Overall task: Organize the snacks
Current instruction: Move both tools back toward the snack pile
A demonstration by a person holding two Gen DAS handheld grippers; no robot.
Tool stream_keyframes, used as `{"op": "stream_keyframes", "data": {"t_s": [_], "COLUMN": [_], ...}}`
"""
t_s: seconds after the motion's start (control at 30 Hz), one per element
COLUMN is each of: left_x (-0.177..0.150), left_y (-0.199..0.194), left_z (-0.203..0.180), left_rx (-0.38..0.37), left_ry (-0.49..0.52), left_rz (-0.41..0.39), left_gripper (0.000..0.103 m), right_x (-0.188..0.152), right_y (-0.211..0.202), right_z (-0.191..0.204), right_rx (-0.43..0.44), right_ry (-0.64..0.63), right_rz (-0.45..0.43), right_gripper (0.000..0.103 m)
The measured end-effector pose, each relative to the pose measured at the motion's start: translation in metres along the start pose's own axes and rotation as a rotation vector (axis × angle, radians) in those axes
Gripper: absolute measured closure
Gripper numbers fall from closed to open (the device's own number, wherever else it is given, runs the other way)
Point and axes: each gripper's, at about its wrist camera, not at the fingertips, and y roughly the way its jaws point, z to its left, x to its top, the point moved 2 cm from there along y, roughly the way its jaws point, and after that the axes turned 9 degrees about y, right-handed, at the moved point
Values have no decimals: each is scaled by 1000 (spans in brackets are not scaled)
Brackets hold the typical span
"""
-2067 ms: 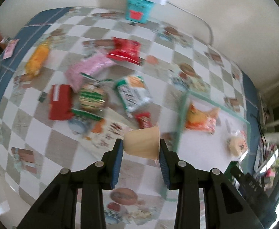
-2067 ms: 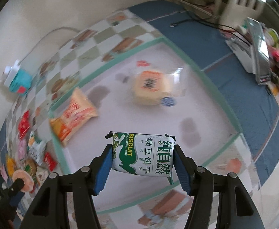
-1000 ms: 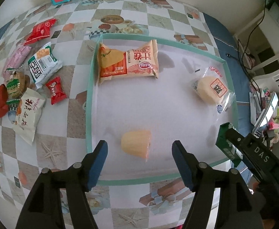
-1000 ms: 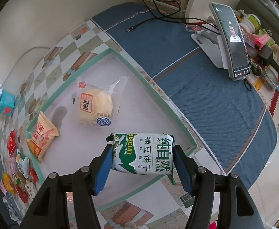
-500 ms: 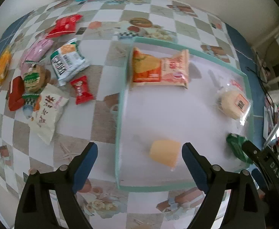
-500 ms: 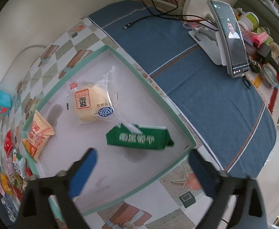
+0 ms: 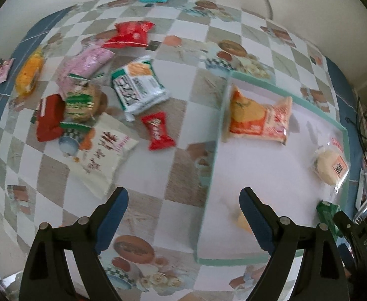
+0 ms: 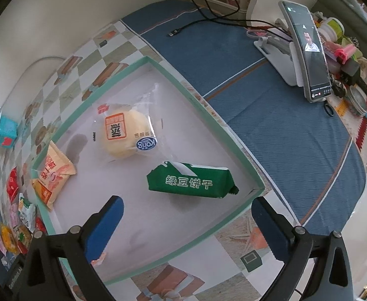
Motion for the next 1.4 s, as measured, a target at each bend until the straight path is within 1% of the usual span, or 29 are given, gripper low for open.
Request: {"op": "stream_keyframes", "data": {"t_s": [0.13, 0.2, 0.37, 0.5, 0.57, 0.7, 0.9, 1.03, 1.2, 1.4], "left_x": [2, 4, 9, 13, 13, 14, 8, 5, 0, -1], "left_y": [-1, -1, -7, -16, -20, -24, -26, -27, -26, -22], "left_z": [13, 18, 47, 83, 102, 137, 180, 209, 235, 255], "left_rx": [17, 34, 71, 122, 134, 125, 126, 136, 129, 128], "left_ry": [-19, -20, -53, -98, -124, -180, -263, -315, -365, -388], "left_rz": [-2, -2, -26, -57, -65, -68, -69, -73, -72, -62], "left_gripper": [12, 12, 12, 12, 12, 12, 12, 12, 12, 12], "right_x": [-4, -7, -18, -30, -37, -53, -77, -93, -112, -138], "right_y": [-4, -4, -7, -10, -11, -11, -13, -13, -11, -7], "right_z": [8, 14, 35, 58, 70, 95, 129, 152, 179, 206], "right_rx": [0, -1, 4, 20, 26, 40, 57, 72, 88, 112], "right_ry": [-17, -27, -62, -103, -123, -163, -231, -282, -328, -376], "right_rz": [-14, -8, -9, -12, -11, -7, -10, -7, -5, 10], "right_gripper": [0, 0, 0, 0, 0, 0, 0, 0, 0, 0]}}
